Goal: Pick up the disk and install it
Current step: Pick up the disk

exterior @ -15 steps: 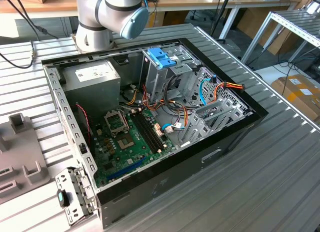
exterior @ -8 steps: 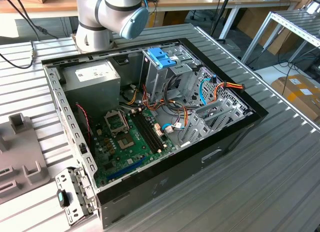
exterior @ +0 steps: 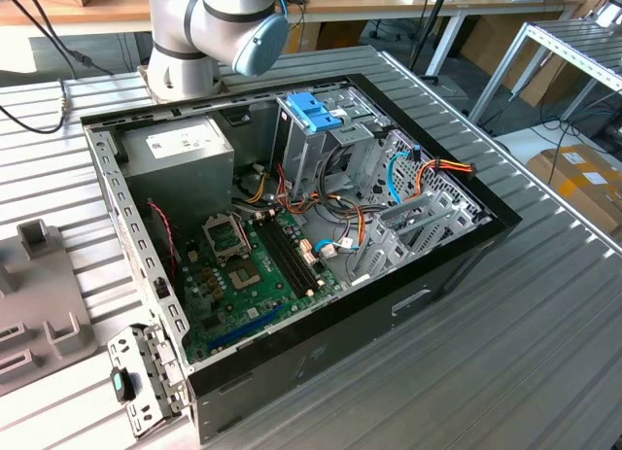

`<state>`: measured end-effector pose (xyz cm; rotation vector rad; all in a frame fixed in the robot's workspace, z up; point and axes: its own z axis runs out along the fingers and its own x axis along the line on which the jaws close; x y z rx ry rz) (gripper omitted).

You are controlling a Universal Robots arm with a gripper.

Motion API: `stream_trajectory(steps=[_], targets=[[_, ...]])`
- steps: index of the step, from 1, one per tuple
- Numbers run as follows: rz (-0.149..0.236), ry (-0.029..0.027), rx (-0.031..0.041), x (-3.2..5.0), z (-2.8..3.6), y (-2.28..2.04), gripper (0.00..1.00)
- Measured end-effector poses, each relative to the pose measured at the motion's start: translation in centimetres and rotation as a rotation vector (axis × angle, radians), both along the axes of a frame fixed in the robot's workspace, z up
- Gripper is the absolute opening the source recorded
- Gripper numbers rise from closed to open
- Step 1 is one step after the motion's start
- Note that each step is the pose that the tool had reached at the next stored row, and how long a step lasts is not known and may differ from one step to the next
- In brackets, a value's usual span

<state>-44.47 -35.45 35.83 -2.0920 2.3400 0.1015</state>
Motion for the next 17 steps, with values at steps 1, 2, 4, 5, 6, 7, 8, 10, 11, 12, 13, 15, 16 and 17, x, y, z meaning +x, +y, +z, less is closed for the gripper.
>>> stream_trajectory(steps=[1, 2, 4, 5, 6, 7, 8, 10, 11, 12, 13, 15, 16, 17], targets=[[0.0, 0.0, 0.0, 0.0, 0.0, 0.0, 0.42], [0.0, 0.0, 0.0, 0.0, 0.0, 0.0, 0.42], [0.0, 0.0, 0.0, -0.01, 0.0, 0.0, 0.43], [0.0, 0.0, 0.0, -0.01, 0.0, 0.0, 0.43], [0.0, 0.0, 0.0, -0.01, 0.0, 0.0, 0.49], [0.0, 0.0, 0.0, -0.01, 0.0, 0.0, 0.49], [0.0, 0.0, 0.0, -0.01, 0.0, 0.0, 0.56], [0.0, 0.0, 0.0, -0.02, 0.0, 0.0, 0.56], [0.0, 0.0, 0.0, -0.02, -0.01, 0.0, 0.56], [0.0, -0.0001, 0.0, -0.02, -0.01, 0.0, 0.56], [0.0, 0.0, 0.0, -0.02, 0.0, 0.0, 0.56], [0.0, 0.0, 0.0, -0.02, -0.01, 0.0, 0.56], [0.0, 0.0, 0.0, -0.02, 0.0, 0.0, 0.56], [0.0, 0.0, 0.0, -0.03, -0.01, 0.0, 0.56]])
